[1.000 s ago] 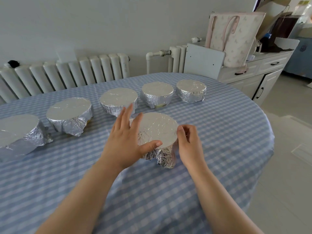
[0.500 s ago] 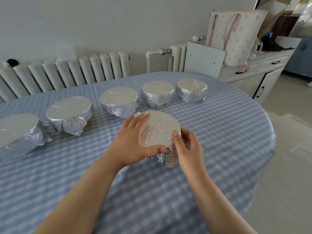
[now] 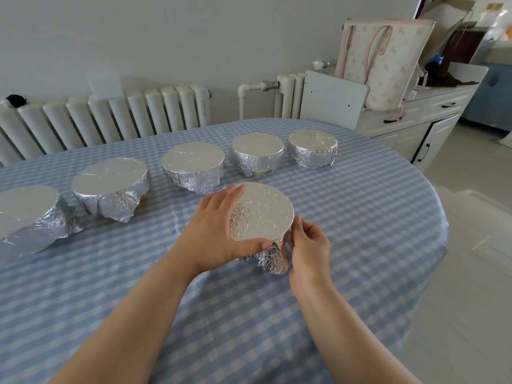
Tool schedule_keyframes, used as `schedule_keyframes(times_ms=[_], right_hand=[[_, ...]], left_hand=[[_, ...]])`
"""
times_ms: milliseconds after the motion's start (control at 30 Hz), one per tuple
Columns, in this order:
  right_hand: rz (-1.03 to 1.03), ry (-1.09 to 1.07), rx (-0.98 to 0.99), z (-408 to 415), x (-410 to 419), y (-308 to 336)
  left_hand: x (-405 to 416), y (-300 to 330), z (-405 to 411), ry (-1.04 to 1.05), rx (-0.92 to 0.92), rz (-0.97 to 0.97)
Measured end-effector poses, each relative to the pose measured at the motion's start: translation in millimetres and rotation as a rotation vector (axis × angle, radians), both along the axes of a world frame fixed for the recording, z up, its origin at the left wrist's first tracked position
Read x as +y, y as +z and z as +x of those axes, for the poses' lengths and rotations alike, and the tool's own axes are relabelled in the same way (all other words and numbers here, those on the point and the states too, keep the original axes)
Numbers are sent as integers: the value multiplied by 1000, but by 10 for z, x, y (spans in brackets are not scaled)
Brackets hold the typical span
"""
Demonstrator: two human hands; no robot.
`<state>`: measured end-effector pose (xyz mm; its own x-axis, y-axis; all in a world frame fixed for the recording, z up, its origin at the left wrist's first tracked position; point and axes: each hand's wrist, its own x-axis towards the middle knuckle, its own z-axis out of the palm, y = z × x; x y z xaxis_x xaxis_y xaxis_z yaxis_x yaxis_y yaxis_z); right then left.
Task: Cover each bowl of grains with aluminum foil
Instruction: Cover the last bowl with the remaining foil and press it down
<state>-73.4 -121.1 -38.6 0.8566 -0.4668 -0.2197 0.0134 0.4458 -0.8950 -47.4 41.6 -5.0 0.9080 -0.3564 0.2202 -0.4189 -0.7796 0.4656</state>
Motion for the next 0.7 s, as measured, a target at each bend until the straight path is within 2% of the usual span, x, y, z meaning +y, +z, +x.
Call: schedule_keyframes(times_ms=[200,367,433,567,700], right_hand=[[-40,-52,41,59,18,-19],[-106,-19,-15,2,-87,37],[-206,34,-54,-70,-132,37],[-586,173,-48,-142,-136,28],[-656,317,-30,-155,-149,29]], left_hand=[[-4,3,-1,12,8,-2],[-30,17,-42,37,18,-5],[-65,37,-82,75,46,-12],[-224,82,-233,198,113,-25],[-226,160,-349,207,180,33]])
